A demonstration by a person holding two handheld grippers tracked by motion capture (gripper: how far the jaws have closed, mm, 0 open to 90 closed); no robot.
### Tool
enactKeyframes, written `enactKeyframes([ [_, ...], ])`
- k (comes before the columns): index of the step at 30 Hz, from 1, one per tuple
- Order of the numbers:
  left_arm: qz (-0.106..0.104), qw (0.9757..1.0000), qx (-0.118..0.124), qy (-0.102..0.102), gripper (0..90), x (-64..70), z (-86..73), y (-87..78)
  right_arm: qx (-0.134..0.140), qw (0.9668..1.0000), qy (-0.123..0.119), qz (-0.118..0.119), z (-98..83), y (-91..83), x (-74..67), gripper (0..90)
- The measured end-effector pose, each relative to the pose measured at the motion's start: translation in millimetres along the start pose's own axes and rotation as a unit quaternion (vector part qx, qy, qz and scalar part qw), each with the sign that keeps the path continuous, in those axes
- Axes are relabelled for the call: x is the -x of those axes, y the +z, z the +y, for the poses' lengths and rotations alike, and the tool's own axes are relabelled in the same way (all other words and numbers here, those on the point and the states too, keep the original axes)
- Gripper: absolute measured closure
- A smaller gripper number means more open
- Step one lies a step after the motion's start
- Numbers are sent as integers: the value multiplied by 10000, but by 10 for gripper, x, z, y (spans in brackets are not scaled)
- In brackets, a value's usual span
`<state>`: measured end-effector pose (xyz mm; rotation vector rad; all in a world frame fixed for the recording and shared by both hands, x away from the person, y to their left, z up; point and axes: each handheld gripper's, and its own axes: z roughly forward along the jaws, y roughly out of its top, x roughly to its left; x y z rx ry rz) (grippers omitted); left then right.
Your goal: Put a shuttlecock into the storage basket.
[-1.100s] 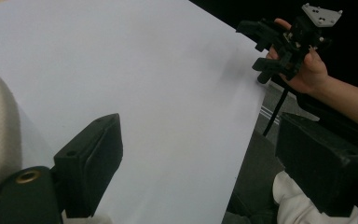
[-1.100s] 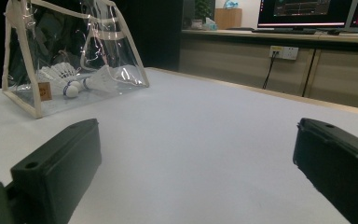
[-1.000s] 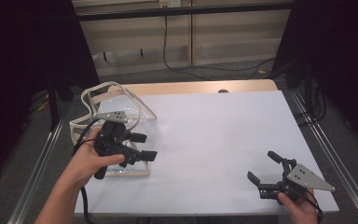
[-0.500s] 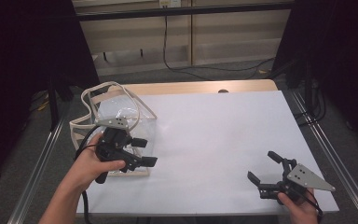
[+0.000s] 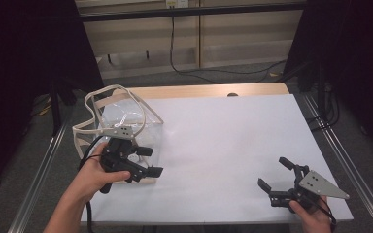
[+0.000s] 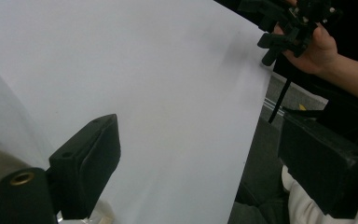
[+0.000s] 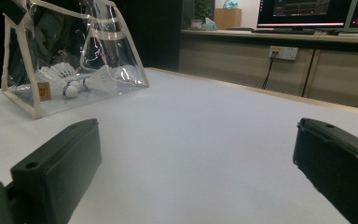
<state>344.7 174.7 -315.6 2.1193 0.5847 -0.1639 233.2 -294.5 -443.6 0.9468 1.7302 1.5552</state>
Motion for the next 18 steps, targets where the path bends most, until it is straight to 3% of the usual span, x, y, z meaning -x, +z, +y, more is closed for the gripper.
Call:
enactKeyframes([
  [18, -7, 9998, -61, 185, 136, -34, -128, 43, -4, 10000, 5, 3, -1, 3, -3, 7],
])
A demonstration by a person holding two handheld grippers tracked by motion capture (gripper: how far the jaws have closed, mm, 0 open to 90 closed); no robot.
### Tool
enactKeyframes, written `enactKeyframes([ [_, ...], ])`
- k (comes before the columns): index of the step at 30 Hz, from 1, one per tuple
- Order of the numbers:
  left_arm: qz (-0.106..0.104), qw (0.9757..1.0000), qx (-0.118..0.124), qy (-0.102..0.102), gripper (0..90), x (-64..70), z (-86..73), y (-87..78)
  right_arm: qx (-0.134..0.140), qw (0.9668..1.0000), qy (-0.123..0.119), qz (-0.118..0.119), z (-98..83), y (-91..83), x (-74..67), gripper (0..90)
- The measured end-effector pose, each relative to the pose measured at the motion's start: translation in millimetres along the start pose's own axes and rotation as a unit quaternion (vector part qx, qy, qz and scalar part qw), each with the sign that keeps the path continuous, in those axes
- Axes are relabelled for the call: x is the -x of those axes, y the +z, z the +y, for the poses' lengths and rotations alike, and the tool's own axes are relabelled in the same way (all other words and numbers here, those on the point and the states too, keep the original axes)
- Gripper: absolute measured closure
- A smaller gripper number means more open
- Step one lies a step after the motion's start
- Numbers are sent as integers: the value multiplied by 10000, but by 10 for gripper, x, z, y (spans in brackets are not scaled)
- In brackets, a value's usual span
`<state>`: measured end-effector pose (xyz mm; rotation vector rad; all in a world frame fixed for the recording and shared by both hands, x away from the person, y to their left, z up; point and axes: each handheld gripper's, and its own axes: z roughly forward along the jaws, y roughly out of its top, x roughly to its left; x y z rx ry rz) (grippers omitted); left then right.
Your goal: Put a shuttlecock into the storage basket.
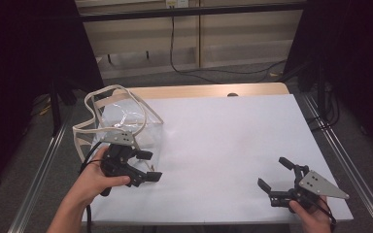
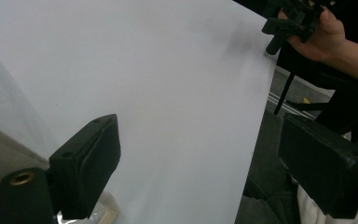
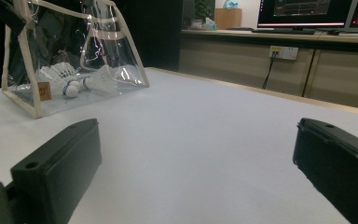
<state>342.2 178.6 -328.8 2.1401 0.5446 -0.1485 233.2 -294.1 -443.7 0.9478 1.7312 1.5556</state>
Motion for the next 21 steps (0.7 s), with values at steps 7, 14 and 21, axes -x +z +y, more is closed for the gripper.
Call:
enactKeyframes([
  [7, -41, 10000, 13, 73, 132, -21, -52, 16, -1, 10000, -10, -5, 0, 0, 3, 7],
  [14, -83, 9998, 25, 167, 129, -34, -115, 47, 1, 10000, -12, -10, 0, -1, 3, 7],
  [21, -94, 9997, -6, 235, 127, -38, -164, 47, 4, 10000, -7, -7, 2, -2, 1, 7],
])
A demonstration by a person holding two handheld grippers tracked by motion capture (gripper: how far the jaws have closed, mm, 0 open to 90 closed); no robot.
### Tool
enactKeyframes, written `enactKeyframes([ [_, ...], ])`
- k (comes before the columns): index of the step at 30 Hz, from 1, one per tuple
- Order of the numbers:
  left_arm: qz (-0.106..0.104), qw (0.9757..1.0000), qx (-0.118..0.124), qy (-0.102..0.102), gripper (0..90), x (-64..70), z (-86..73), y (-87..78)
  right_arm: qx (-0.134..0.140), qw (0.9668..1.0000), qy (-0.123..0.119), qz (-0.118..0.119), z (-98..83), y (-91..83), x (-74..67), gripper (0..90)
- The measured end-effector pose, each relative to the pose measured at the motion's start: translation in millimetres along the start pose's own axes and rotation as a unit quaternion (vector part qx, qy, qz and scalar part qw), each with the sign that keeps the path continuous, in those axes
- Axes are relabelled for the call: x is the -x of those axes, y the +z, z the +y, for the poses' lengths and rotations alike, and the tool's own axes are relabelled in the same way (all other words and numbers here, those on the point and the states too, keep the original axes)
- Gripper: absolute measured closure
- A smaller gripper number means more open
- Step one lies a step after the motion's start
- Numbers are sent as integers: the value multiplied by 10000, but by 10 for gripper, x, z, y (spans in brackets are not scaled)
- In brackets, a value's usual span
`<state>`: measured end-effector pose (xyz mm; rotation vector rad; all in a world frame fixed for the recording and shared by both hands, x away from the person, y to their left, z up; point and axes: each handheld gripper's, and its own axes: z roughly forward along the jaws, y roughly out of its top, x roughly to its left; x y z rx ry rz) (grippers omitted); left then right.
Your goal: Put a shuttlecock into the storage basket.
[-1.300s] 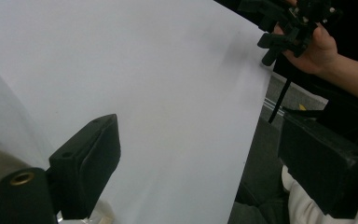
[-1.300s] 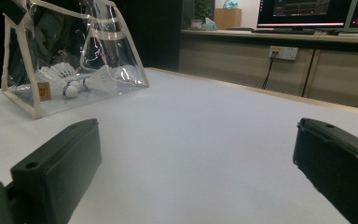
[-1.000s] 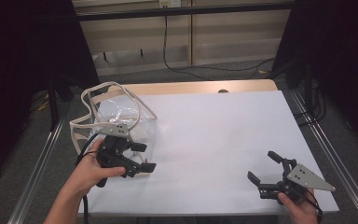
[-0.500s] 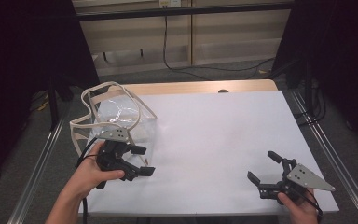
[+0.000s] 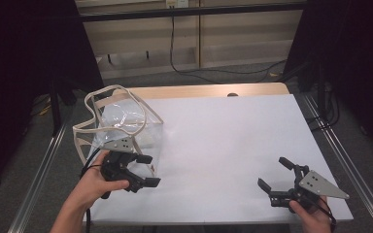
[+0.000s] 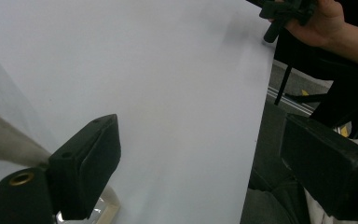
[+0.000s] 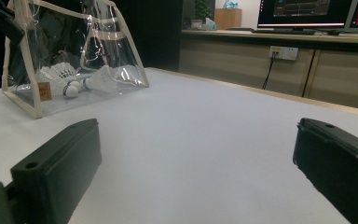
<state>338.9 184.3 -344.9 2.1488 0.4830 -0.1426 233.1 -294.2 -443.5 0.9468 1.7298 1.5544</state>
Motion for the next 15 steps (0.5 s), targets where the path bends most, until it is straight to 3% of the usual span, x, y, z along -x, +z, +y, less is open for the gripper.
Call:
enactKeyframes([
  [15, -69, 10000, 45, 44, 127, -19, -109, 3, -4, 10000, 2, 3, 0, 2, -1, 7],
])
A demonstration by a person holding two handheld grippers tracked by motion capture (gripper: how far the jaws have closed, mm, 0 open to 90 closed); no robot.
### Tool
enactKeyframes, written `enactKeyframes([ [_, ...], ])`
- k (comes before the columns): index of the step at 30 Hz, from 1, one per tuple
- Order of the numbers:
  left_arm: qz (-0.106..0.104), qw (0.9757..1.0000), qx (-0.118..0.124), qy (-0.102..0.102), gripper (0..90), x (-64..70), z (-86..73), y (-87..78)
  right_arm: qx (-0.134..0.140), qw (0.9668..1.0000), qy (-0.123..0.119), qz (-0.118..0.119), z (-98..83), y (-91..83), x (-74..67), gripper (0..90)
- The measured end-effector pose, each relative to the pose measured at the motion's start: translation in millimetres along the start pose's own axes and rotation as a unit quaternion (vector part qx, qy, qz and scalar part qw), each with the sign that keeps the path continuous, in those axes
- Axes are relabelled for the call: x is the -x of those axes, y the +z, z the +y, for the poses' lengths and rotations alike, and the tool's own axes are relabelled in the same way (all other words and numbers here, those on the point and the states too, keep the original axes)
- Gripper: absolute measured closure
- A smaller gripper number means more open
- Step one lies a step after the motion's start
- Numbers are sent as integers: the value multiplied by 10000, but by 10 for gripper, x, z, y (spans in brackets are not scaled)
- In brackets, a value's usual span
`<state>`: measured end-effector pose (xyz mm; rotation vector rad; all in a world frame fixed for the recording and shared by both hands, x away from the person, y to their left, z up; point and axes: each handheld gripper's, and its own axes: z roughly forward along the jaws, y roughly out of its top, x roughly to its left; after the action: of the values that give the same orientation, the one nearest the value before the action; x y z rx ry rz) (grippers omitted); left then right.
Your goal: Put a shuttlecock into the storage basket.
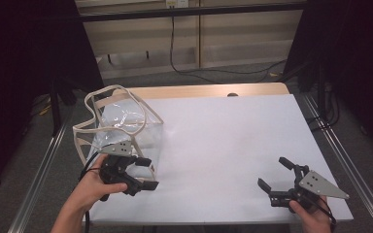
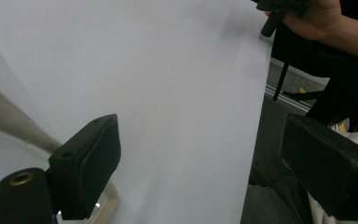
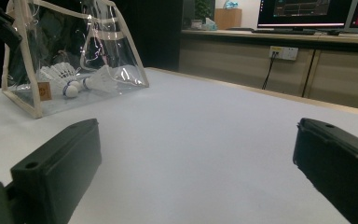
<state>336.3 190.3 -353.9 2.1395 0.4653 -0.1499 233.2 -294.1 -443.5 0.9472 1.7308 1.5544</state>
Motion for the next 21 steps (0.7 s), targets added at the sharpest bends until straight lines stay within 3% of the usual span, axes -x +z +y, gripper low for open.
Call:
enactKeyframes([
  [21, 23, 10000, 25, -53, 113, -31, -152, -25, -2, 10000, 4, 9, 0, 7, 0, 7],
])
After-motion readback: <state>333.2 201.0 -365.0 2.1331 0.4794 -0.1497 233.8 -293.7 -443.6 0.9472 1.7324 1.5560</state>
